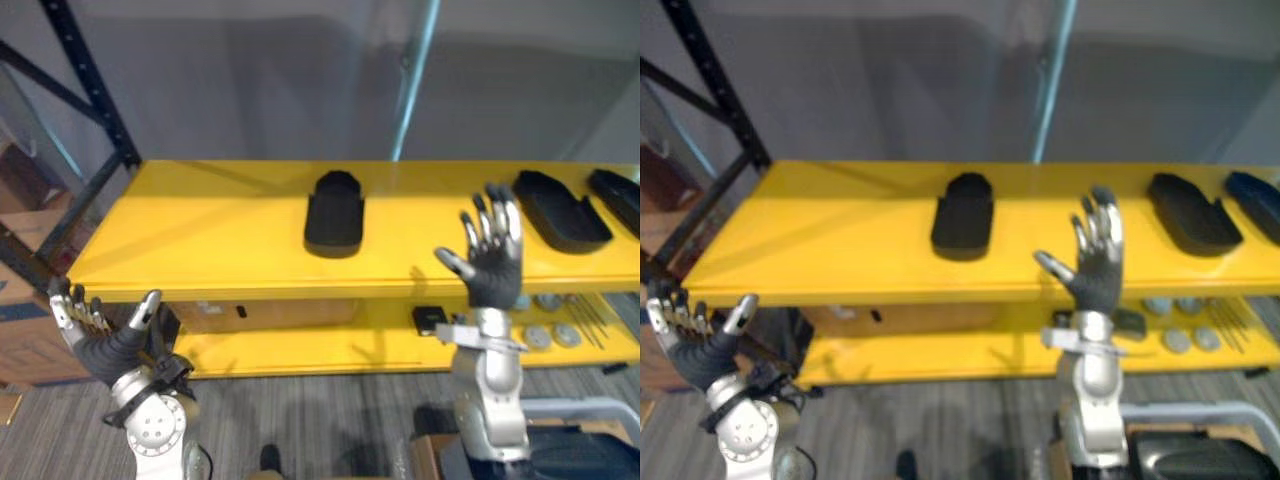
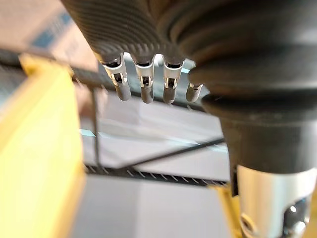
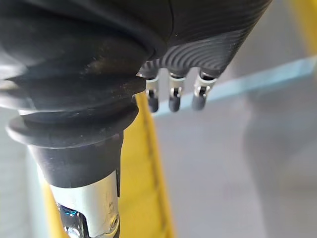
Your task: Walk over and take plastic housings, then place them on the shelf
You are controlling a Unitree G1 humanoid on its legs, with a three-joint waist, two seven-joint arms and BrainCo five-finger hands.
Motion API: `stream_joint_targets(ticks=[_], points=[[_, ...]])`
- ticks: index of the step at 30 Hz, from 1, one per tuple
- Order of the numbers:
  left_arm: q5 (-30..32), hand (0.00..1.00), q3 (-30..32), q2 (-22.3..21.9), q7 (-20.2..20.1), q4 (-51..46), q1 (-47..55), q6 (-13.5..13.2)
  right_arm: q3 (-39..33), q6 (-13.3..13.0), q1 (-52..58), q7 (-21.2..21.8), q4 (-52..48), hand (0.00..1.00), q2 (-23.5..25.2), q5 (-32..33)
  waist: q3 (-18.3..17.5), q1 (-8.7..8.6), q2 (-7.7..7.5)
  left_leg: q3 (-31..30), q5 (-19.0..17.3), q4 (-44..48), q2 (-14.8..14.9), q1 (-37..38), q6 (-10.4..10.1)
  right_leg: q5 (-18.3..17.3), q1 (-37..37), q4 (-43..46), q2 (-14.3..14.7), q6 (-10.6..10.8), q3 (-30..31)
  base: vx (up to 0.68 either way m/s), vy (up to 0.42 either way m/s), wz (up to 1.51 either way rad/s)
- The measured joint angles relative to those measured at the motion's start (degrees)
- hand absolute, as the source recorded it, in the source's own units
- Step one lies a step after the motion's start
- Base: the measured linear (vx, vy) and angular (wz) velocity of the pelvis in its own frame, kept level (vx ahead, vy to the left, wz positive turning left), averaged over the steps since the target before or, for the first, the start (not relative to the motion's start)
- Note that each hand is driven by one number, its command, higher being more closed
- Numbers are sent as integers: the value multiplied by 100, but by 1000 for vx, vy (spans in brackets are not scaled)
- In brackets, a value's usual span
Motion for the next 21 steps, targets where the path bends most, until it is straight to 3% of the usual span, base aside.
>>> stream_joint_targets(ticks=[4,8,12,17,21], points=[[-23,0,275,-50,54,1517,107,-36,386,388,-779,100,753,0,-1,6,6,246,-38,-284,28,5,-87,-82,14,4,124,-25,-1,15,-309,44,-25,38],[-22,0,681,-74,221,2865,155,-234,834,735,-1356,160,1346,0,68,42,21,315,-37,-397,25,-2,-130,-73,17,-44,174,-2,-50,17,-385,2,-14,13],[-10,0,727,-144,282,3553,137,-303,1225,1032,-1903,191,2293,0,297,180,28,438,-29,-432,26,-4,-132,-68,8,-194,158,123,-83,-27,-467,-46,-1,8],[42,0,649,-129,247,4342,90,-288,1295,1366,-2549,-319,3385,0,632,284,103,688,-77,-585,48,-3,-84,-96,-17,-236,178,157,-35,-46,-553,-43,-19,11],[28,0,538,-124,-8,4815,62,-253,1017,1433,-3137,-668,4213,0,774,386,235,865,-95,-750,101,-2,-57,-219,-36,-250,160,157,29,-69,-682,-36,-31,20]])
